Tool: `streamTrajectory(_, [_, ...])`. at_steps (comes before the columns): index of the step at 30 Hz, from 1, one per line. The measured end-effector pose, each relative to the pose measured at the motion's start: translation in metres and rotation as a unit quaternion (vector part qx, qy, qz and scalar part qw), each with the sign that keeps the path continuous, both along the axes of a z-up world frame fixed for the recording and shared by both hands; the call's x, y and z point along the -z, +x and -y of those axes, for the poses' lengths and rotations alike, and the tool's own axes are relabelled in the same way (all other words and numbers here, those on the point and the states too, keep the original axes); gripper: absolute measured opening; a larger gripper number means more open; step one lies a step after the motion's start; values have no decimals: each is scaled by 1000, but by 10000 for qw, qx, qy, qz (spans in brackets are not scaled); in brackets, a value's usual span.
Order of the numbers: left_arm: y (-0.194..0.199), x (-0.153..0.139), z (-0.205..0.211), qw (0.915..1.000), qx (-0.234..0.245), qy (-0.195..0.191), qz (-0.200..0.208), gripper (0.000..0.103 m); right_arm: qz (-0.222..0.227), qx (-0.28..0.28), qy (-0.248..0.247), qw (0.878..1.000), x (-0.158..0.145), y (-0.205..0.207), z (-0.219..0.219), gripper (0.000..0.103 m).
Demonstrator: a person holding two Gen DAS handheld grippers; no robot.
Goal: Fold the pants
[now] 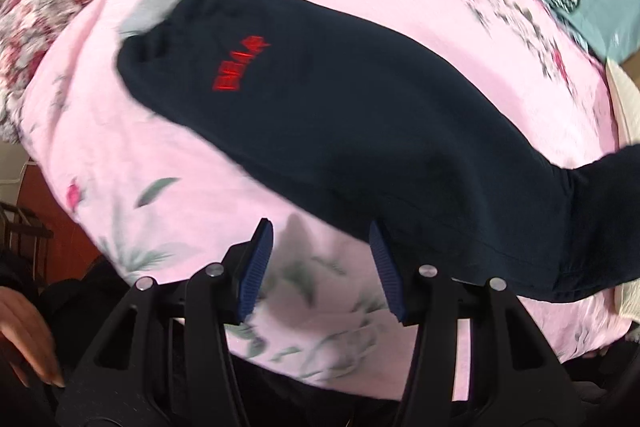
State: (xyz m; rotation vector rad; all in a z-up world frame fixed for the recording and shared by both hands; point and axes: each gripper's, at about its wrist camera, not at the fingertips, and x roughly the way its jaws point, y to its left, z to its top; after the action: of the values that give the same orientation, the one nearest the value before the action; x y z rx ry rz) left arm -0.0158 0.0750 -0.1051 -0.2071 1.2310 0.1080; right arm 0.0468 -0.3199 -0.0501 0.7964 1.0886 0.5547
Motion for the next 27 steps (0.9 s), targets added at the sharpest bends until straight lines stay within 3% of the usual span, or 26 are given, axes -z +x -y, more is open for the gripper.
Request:
streamTrajectory(4, [-20, -6, -34, 9989, -450, -112, 86, 51, -48, -572, -177, 9982, 10, 52, -76, 9])
streamTrajectory(10, [-34, 0, -72, 9944, -997, -326, 159, 51, -379, -957, -1126, 9883, 75, 104, -157, 9])
streamTrajectory(13, [-36, 3, -80, 9935, -1076, -350, 160, 51, -345, -859, -1129, 9893, 88, 107, -163, 9])
streamTrajectory(22, [-12, 19, -83, 9933, -1089, -388, -19, 51, -88, -845, -887, 9924, 73, 115, -166, 10])
streamTrajectory(25, [-6, 24, -86, 9931, -1093, -420, -81, 51, -7, -1183, -1475, 9820, 79, 123, -189, 27])
streamTrajectory(26, [-4, 24, -87, 9930, -1092, -432, -81, 51, -3, -1252, -1569, 9796, 81, 124, -191, 28])
streamTrajectory(27, [-3, 24, -88, 9929, -1099, -438, -82, 51, -49, -1256, -1599, 9791, 77, 122, -187, 35])
